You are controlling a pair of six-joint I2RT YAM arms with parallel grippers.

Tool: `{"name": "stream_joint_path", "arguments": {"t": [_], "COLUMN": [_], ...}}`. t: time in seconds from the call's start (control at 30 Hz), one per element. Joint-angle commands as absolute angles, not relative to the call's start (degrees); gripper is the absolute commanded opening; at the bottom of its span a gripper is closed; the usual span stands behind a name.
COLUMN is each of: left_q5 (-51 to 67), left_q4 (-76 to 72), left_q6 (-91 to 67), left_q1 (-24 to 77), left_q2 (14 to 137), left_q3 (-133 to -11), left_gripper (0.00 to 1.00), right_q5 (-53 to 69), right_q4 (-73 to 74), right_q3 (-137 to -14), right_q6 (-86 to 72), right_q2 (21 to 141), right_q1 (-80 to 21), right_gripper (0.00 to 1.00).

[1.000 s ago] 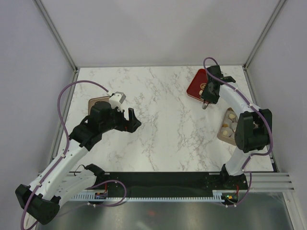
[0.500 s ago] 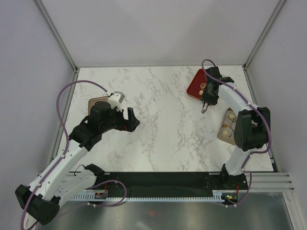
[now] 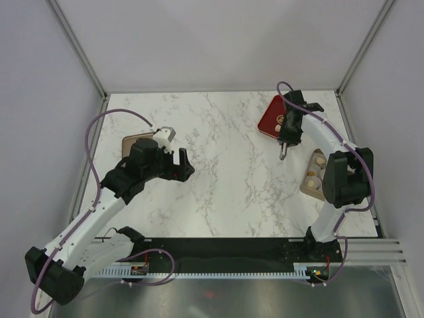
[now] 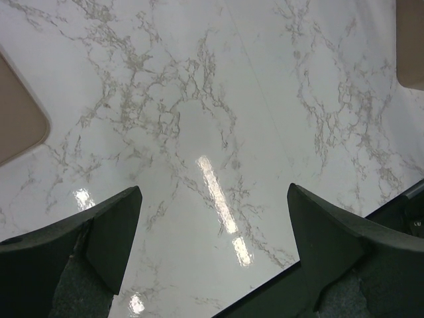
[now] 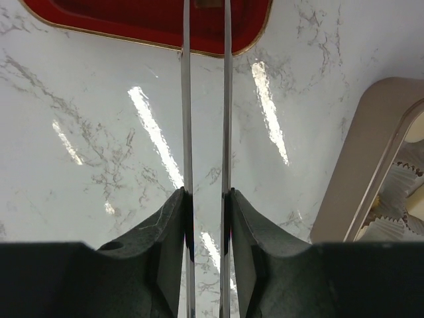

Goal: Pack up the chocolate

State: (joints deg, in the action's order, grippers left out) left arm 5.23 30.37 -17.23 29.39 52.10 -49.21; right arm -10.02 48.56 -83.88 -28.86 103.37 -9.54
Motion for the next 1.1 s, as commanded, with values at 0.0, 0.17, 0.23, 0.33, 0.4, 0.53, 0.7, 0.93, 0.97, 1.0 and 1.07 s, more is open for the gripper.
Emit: {"name": "stream_joint_path", "arguments": {"t": [0.0,0.17,0.23,0.33,0.4,0.53,0.7,0.93,0.97,1.0,1.07], "left_q5": [8.25,11.42,12.39,15.8,17.04,17.32,12.57,6.17,5.54,4.93,3.87], "left_q4": [30.06,29.7,31.89,33.74,34.71,39.98,49.38,46.59,45.8,44.22,42.8], "left_q6": [-16.69,-19.51,-22.39,-27.06,-29.69,-30.33,-26.2,-23.82,-23.73,-23.38,-23.12], "left_q1": [29.53,29.62,29.62,29.62,29.62,29.62,31.72,32.96,32.96,32.87,32.87], "left_q2": [53.87,55.02,54.93,53.35,52.3,51.86,56.33,56.17,55.64,55.29,53.61], "left_q3": [-50.63,-50.8,-51.32,-51.24,-51.5,-54.22,-61.43,-59.25,-58.19,-57.14,-53.17], "left_gripper": [0.99,0.98,0.97,0.97,0.97,0.96,0.96,0.97,0.97,0.98,0.98], "right_q5": [-7.74,-6.5,-7.38,-8.44,-7.83,-4.94,-1.67,-1.57,-3.15,-3.77,-8.95], "right_q4": [50.88,56.23,58.96,63.1,64.86,65.39,63.81,58.45,58.01,57.49,55.72], "right_q3": [-89.46,-94.39,-96.94,-98.79,-99.57,-100.37,-104.57,-107.75,-107.67,-107.49,-106.79], "right_q6": [-27.16,-27.68,-28.74,-29.7,-29.62,-29.71,-28.13,-25.14,-24.79,-23.31,-21.97], "right_q2": [99.67,98.18,97.74,95.46,94.49,92.38,96.23,104.05,104.67,105.37,107.58], "right_q1": [-9.76,-9.76,-9.67,-9.76,-9.76,-9.76,-9.93,-16.24,-17.48,-18.8,-24.17], "right_gripper": [0.36,0.34,0.34,0.34,0.33,0.33,0.39,0.42,0.43,0.43,0.45]}}
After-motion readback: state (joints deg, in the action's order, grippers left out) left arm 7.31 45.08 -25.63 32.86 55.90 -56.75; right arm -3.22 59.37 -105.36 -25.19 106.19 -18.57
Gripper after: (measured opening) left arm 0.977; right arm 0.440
